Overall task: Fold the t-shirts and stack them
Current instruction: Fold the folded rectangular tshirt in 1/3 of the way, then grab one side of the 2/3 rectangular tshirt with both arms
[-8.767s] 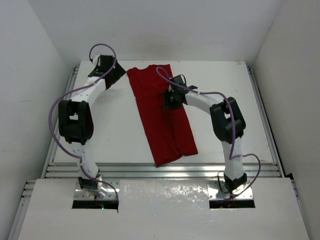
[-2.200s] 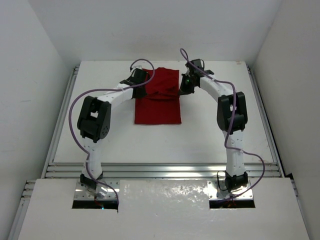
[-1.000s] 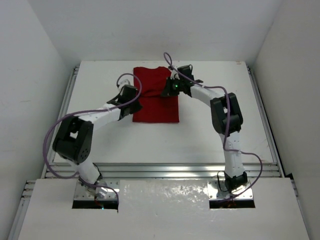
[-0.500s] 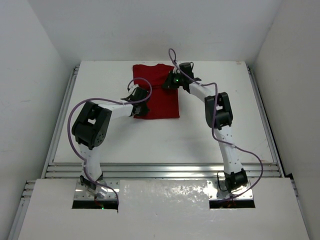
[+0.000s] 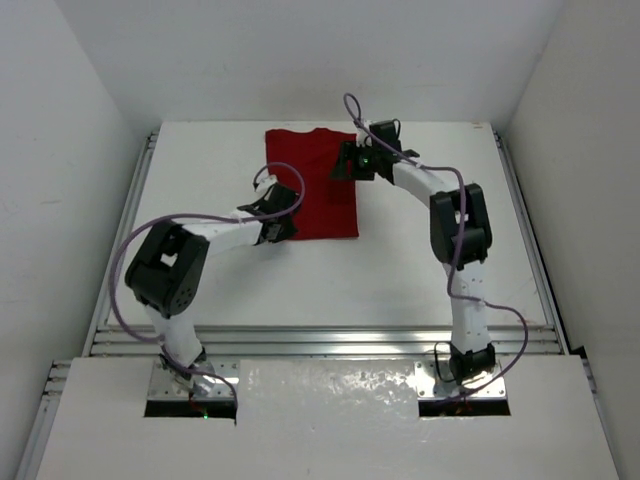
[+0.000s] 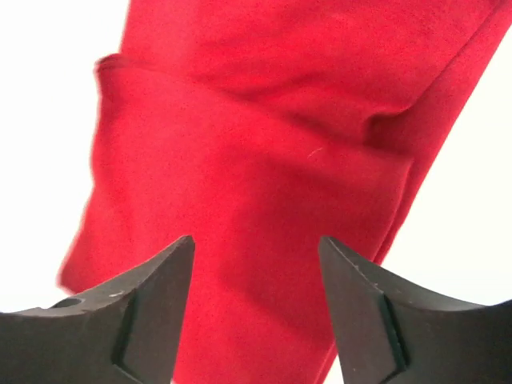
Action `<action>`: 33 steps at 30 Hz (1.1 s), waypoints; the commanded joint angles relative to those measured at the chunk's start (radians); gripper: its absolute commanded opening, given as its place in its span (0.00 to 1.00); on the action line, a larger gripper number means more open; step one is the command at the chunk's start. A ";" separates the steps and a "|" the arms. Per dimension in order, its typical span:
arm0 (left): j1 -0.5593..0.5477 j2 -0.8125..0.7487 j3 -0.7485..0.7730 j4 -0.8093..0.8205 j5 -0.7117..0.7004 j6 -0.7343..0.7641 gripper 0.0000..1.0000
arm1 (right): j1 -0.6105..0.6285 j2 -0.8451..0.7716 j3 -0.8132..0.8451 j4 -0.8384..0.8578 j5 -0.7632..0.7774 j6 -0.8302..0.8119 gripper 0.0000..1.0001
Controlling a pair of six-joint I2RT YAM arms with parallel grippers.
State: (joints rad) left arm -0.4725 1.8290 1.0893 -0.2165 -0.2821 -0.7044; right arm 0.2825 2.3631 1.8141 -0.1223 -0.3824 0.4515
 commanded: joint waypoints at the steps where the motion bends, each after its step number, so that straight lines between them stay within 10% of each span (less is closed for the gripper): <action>1: -0.012 -0.158 -0.012 -0.057 -0.106 -0.015 0.12 | 0.014 -0.270 -0.047 -0.100 0.108 -0.067 0.68; 4: -0.011 -0.263 -0.080 -0.046 -0.152 -0.030 0.56 | 0.014 -0.411 -0.307 -0.130 0.125 -0.010 0.77; 6: 0.020 -0.304 -0.143 -0.002 -0.111 -0.035 0.60 | 0.012 -0.494 -0.523 -0.004 0.111 0.035 0.79; 13: 0.164 -0.156 -0.140 0.132 0.144 0.051 0.33 | 0.011 -0.504 -0.755 0.101 0.056 0.059 0.75; 25: 0.216 -0.001 -0.154 0.187 0.242 0.079 0.22 | -0.002 -0.315 -0.720 0.200 -0.065 0.105 0.71; 33: 0.222 -0.019 -0.169 0.146 0.264 0.078 0.00 | -0.002 -0.349 -0.762 0.142 -0.030 0.128 0.19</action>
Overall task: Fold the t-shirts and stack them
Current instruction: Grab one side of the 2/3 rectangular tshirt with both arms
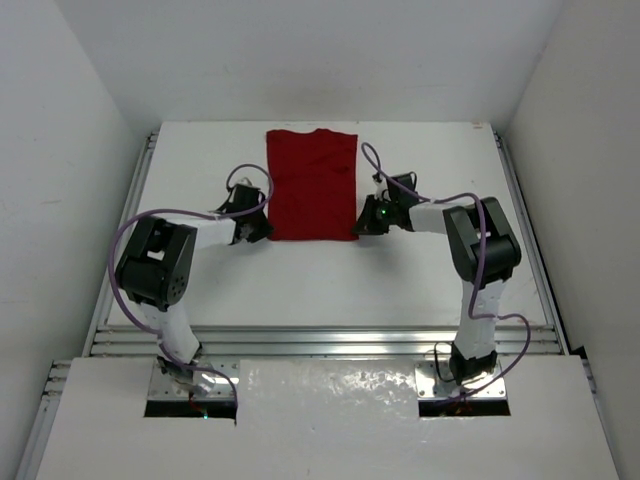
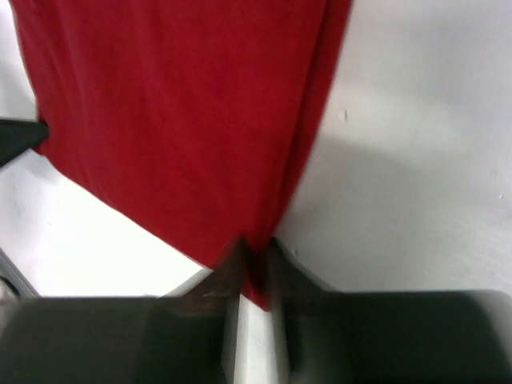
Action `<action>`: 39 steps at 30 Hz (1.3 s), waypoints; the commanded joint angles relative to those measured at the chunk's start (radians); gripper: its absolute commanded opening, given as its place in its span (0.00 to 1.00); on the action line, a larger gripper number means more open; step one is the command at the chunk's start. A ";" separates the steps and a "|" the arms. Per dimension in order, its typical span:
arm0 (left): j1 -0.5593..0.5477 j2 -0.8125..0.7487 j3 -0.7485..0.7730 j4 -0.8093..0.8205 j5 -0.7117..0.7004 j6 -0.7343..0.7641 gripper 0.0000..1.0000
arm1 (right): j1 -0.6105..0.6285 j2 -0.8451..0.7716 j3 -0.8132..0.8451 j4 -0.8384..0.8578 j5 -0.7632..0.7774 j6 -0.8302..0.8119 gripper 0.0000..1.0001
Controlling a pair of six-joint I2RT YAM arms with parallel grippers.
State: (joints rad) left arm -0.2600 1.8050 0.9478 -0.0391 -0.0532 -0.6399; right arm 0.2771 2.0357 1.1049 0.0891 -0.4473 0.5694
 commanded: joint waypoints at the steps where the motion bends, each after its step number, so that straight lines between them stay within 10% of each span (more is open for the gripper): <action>1: 0.010 0.002 -0.033 -0.025 0.048 0.019 0.00 | 0.004 -0.031 -0.063 -0.065 0.035 0.015 0.00; 17: -0.341 -0.560 -0.507 -0.008 0.066 -0.225 0.00 | 0.019 -0.701 -0.709 -0.072 0.091 0.139 0.01; 18: -0.361 -0.585 -0.523 -0.011 0.061 -0.239 0.00 | 0.020 -0.735 -0.727 -0.083 0.101 0.139 0.06; 19: -0.387 -0.607 -0.541 -0.015 0.058 -0.265 0.00 | 0.019 -0.794 -0.743 -0.086 0.111 0.139 0.32; 22: -0.401 -0.665 -0.578 -0.036 0.018 -0.271 0.00 | 0.019 -0.861 -0.769 -0.163 0.150 0.129 0.47; 39: -0.403 -0.685 -0.607 -0.025 0.023 -0.247 0.00 | 0.125 -0.951 -0.928 -0.095 0.130 0.233 0.58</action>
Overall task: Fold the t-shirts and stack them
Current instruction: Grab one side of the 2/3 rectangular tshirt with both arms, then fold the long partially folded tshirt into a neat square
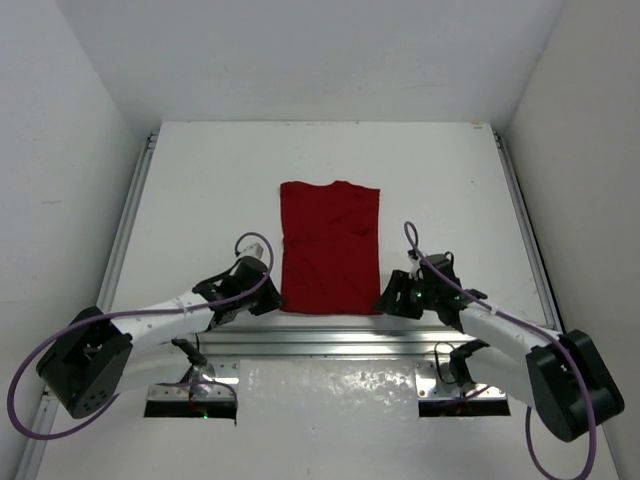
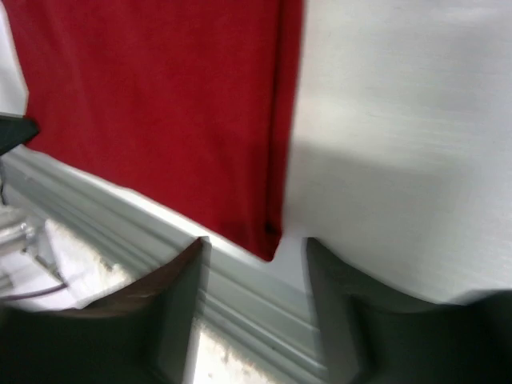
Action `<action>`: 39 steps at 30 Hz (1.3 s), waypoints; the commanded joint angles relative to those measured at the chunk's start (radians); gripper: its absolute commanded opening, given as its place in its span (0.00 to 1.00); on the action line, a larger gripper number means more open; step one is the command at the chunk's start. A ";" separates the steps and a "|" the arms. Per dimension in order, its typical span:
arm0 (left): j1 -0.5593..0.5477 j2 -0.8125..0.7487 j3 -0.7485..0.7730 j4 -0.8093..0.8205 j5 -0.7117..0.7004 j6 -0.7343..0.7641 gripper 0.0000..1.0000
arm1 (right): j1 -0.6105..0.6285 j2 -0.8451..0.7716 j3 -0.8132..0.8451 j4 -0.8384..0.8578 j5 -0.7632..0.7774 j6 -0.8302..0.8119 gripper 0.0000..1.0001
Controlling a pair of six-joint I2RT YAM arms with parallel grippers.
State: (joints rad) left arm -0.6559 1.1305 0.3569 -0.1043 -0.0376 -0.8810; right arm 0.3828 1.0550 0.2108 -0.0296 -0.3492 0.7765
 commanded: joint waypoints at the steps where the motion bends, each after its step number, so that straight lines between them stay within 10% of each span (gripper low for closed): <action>1: -0.007 -0.017 -0.019 0.037 0.007 -0.007 0.00 | 0.024 0.033 -0.036 0.023 0.030 0.035 0.49; 8: -0.007 -0.060 -0.039 0.029 0.022 -0.003 0.00 | 0.070 0.011 -0.050 0.066 0.027 0.093 0.00; 21: -0.007 -0.256 0.039 -0.121 0.042 0.037 0.00 | 0.074 -0.305 0.090 -0.191 0.067 0.109 0.00; 39: 0.064 -0.020 0.565 -0.247 -0.139 0.181 0.00 | 0.068 0.014 0.637 -0.331 0.222 -0.049 0.00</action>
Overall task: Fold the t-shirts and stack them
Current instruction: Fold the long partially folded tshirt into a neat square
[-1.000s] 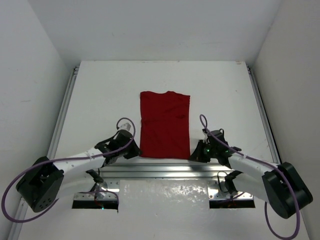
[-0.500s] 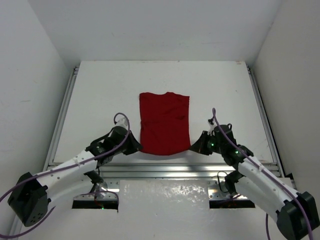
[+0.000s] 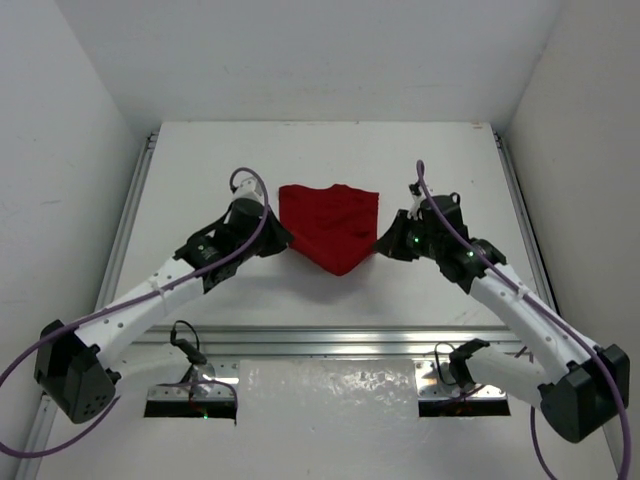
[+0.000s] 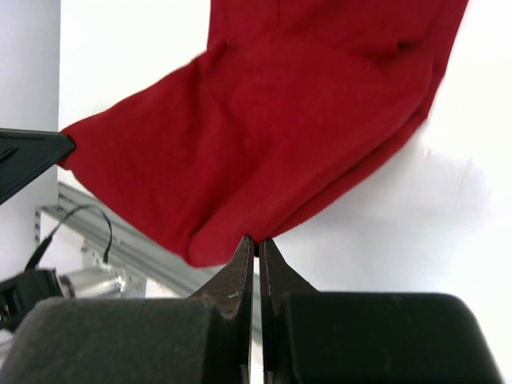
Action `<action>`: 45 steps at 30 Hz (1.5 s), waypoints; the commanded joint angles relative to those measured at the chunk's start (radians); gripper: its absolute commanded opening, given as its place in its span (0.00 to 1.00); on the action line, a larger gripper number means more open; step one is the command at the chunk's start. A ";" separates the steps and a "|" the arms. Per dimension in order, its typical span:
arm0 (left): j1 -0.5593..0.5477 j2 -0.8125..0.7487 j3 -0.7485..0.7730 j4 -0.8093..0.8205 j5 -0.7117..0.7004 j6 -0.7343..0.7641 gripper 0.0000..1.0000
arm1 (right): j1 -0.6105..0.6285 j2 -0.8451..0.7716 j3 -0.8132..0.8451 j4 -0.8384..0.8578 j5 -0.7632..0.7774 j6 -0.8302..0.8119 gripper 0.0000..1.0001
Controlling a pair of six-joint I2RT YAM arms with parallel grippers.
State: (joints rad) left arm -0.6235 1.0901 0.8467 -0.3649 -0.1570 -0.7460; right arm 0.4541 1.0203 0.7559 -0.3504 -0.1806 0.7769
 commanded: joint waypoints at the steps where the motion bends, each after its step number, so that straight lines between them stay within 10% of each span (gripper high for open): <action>1: 0.044 0.034 0.083 0.027 -0.006 0.050 0.00 | -0.014 0.069 0.115 -0.012 0.055 -0.057 0.00; 25: 0.280 0.548 0.431 0.139 0.209 0.077 0.00 | -0.180 0.638 0.632 -0.032 -0.002 -0.168 0.00; 45: 0.337 0.593 0.557 0.109 0.241 0.100 0.00 | -0.200 0.719 0.819 -0.078 -0.014 -0.192 0.00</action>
State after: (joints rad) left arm -0.3058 1.6707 1.3544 -0.2859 0.0685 -0.6590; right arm 0.2611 1.7203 1.4925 -0.4431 -0.1871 0.6010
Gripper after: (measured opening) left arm 0.008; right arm 0.003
